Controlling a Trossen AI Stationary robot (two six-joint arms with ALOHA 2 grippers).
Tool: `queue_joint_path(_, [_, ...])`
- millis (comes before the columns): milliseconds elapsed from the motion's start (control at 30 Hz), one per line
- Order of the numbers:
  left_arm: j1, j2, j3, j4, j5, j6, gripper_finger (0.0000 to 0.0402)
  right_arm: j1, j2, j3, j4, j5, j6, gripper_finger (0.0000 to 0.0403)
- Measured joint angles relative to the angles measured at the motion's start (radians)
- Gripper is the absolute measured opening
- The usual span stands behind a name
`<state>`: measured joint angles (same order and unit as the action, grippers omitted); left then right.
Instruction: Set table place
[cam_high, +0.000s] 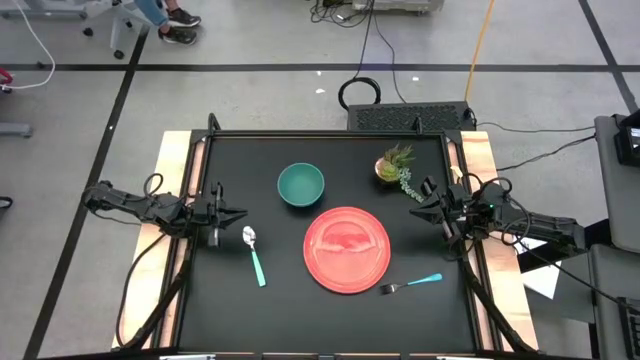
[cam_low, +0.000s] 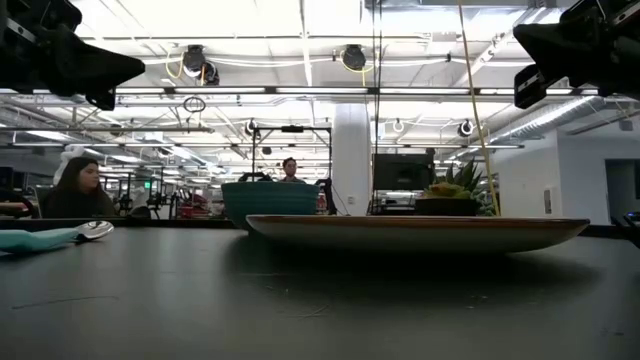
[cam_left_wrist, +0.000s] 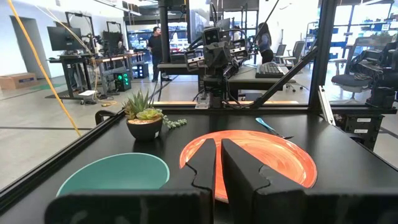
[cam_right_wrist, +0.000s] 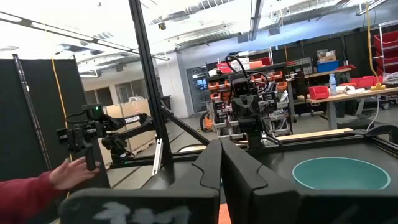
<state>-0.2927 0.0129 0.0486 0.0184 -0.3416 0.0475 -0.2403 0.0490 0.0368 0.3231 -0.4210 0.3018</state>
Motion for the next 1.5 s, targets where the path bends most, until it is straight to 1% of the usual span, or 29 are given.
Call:
queue_joint_path(400, [0.0, 0.0, 0.0, 0.025, 0.0, -0.004, 0.0031, 0.0, 0.0, 0.0, 0.0, 0.0, 0.0, 0.0])
queue_joint_path(833, [0.0, 0.0, 0.0, 0.139, 0.0, -0.022, 0.0031, 0.0, 0.0, 0.0, 0.0, 0.0, 0.0, 0.0])
queue_joint_path(1033, [0.0, 0.0, 0.0, 0.276, -0.001, 0.045, 0.0031, 0.0, 0.0, 0.0, 0.001, 0.0, -0.007, 0.0])
queue_joint_path(1200, [0.0, 0.0, 0.0, 0.306, -0.002, 0.12, 0.0031, 0.0, 0.0, 0.0, 0.001, 0.001, -0.086, 0.0])
queue_joint_path(1367, [0.0, 0.0, 0.0, 0.331, -0.006, 0.146, 0.0031, 0.0, 0.0, 0.0, 0.0, 0.002, -0.134, 0.0])
queue_joint_path(1433, [0.0, 0.0, 0.0, 0.344, -0.038, 0.145, 0.0031, 0.0, 0.0, 0.0, 0.0, 0.002, -0.138, 0.0])
queue_joint_path(1500, [0.001, 0.0, 0.009, 0.343, -0.122, 0.12, 0.0031, 0.0, 0.0, 0.0, -0.001, 0.002, -0.139, 0.0])
